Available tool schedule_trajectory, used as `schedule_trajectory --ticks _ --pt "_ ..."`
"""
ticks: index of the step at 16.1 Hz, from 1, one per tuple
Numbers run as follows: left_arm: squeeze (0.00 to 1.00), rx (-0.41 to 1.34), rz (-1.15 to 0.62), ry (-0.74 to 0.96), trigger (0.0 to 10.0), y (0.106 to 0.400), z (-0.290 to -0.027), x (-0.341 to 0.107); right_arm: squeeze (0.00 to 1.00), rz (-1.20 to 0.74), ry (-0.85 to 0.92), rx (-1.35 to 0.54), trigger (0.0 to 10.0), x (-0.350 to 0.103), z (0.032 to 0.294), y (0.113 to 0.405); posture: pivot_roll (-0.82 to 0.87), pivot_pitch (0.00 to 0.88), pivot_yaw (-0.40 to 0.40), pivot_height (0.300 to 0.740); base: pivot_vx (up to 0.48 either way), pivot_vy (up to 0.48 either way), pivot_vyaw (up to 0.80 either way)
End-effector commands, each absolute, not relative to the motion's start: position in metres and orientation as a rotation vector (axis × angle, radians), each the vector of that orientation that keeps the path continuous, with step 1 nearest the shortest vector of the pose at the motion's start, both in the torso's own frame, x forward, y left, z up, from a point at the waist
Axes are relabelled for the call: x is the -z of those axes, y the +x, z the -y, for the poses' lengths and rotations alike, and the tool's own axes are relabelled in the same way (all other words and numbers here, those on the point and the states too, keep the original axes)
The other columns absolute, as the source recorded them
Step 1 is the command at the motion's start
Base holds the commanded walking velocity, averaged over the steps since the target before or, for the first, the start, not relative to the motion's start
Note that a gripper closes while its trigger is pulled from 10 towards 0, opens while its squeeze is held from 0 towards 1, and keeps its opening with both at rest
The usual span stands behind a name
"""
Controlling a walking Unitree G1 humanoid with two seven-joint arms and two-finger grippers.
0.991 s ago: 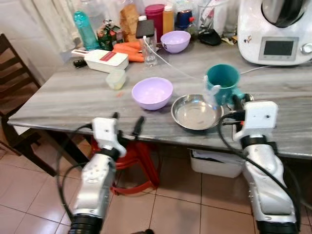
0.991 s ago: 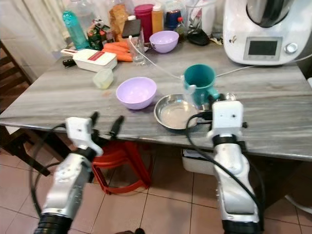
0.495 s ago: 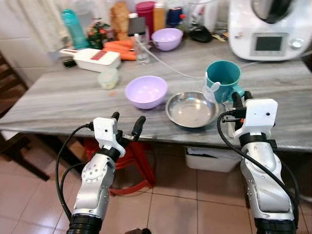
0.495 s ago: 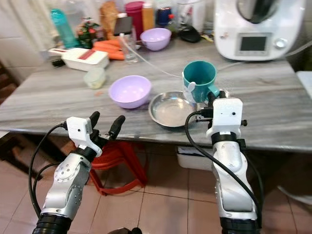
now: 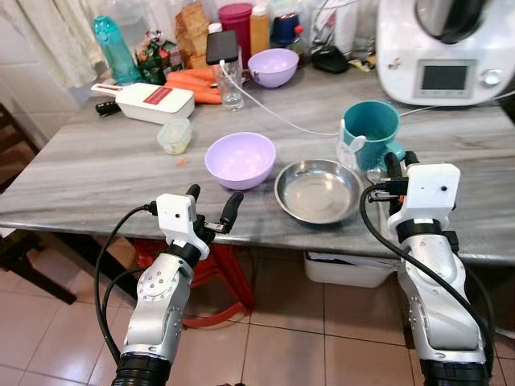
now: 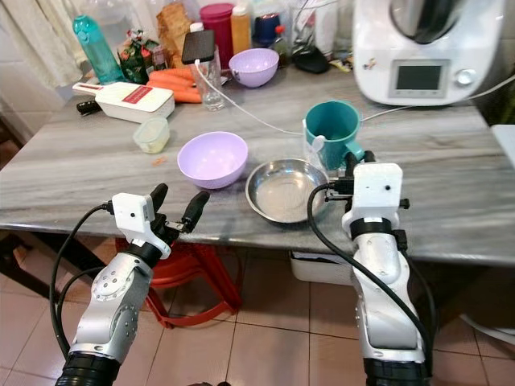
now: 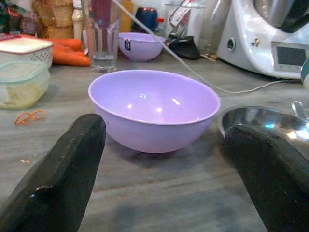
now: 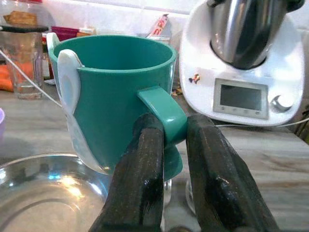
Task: Setting the table
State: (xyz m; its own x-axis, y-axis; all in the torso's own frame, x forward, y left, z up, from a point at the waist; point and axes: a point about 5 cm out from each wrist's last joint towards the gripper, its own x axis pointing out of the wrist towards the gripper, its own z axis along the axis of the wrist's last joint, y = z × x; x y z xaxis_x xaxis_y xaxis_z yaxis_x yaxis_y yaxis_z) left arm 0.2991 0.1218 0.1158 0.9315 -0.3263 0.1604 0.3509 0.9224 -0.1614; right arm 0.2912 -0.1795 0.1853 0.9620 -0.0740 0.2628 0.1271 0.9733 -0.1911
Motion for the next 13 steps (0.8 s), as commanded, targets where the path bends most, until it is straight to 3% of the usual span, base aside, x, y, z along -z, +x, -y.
schedule_trajectory --ticks 1,7,13 --pt "0.00 0.350 0.136 -0.183 10.0 0.2987 -0.1257 -0.1179 0.00 0.273 -0.206 0.090 10.0 -0.1884 0.1758 0.2930 -0.13 0.085 0.115 0.740 0.307 0.000 0.00" --pt "0.00 0.348 0.133 -0.181 10.0 0.2977 -0.1274 -0.1175 0.00 0.278 -0.212 0.091 10.0 -0.1895 0.1750 0.2944 -0.13 0.085 0.115 0.740 0.273 0.000 0.00" --pt "0.00 0.366 0.125 -0.190 10.0 0.2941 -0.1304 -0.1160 0.00 0.273 -0.221 0.105 10.0 -0.1890 0.1782 0.2968 -0.13 0.085 0.115 0.740 0.000 0.000 0.00"
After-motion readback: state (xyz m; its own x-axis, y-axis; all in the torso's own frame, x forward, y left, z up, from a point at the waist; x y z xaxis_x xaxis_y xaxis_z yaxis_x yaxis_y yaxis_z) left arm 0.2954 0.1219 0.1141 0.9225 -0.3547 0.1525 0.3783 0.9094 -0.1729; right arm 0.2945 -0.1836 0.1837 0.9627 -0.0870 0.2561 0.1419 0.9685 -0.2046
